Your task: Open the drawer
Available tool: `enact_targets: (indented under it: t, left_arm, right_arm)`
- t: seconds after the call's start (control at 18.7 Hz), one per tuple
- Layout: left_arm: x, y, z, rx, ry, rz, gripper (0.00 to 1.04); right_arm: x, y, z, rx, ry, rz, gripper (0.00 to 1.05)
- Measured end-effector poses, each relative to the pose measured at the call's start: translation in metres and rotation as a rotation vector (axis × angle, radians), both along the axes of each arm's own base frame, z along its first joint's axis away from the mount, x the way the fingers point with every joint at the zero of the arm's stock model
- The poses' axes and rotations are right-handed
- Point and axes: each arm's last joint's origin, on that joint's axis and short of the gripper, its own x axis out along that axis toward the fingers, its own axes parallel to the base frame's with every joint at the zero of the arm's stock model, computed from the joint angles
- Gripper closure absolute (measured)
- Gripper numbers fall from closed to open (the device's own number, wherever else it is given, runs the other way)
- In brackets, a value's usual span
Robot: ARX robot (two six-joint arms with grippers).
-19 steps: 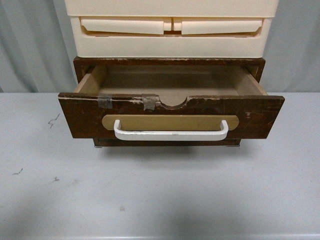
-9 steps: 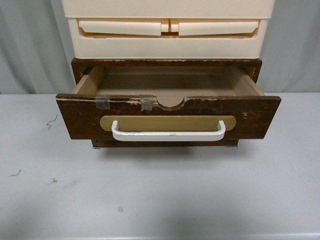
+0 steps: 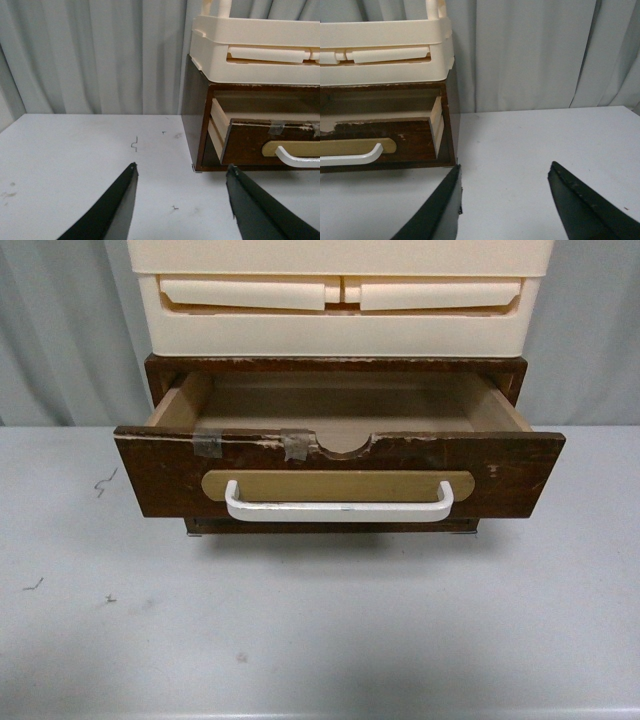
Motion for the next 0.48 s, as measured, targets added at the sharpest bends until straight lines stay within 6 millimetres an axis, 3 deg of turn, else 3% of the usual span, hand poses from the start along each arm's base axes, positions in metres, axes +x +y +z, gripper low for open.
enact_targets:
  t: [0.21, 0.48]
  left_arm:
    - [0.0, 0.0, 0.0, 0.0, 0.0, 0.0, 0.06]
    - [0.0, 0.0, 0.0, 0.0, 0.0, 0.0, 0.07]
  right_arm:
    - [0.0, 0.0, 0.0001, 0.0, 0.0, 0.0, 0.07]
    - [0.0, 0.0, 0.0, 0.0, 0.0, 0.0, 0.06]
